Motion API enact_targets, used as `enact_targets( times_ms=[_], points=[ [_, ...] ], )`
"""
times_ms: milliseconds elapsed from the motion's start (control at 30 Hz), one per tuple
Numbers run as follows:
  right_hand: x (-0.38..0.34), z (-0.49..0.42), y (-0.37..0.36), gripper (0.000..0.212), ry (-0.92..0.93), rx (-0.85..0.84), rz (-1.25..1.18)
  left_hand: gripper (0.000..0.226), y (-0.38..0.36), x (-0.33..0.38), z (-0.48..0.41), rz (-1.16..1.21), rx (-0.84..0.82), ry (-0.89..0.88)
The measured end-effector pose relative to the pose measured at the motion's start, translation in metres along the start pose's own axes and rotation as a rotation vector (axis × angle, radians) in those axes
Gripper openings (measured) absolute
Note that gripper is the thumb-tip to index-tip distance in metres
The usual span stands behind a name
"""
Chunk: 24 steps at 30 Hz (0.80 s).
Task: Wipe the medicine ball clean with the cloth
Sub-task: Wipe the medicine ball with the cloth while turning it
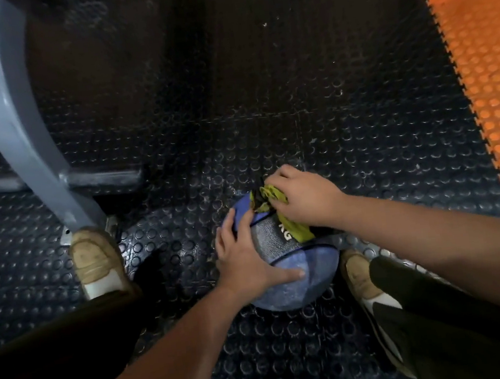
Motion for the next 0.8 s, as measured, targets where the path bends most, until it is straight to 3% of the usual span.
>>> enact_targets(
  times_ms=[233,400,500,600,800],
  points=[
    [0.004,0.033,0.003,0.027,0.138,0.100,-0.011,0.115,0.019,0.001,-0.017,0.151,-0.045,-0.016],
    [-0.004,0.036,0.004,0.033,0.257,0.104,0.042,0.112,0.019,-0.003,-0.014,0.134,-0.039,-0.039],
    [-0.011,0.018,0.012,0.023,0.142,0.148,0.034,0.123,0.009,-0.006,-0.001,0.070,-0.001,-0.031],
    [-0.010,0.009,0.009,0.025,0.055,0.100,0.012,0.128,0.009,-0.007,0.002,0.072,0.021,-0.010],
    [-0.012,0.045,0.001,0.036,0.208,0.049,0.005,0.114,0.024,-0.003,-0.015,0.185,-0.028,-0.008]
  ],
)
Point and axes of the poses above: each hand's wrist, its own z-axis away from the middle knuckle, its own y-axis out of the back of the hand, x = y × z, the point moved 7 cm from there along -z, towards the middle knuckle, and after that the axes turned 12 degrees about -y, right-handed, at the moved point
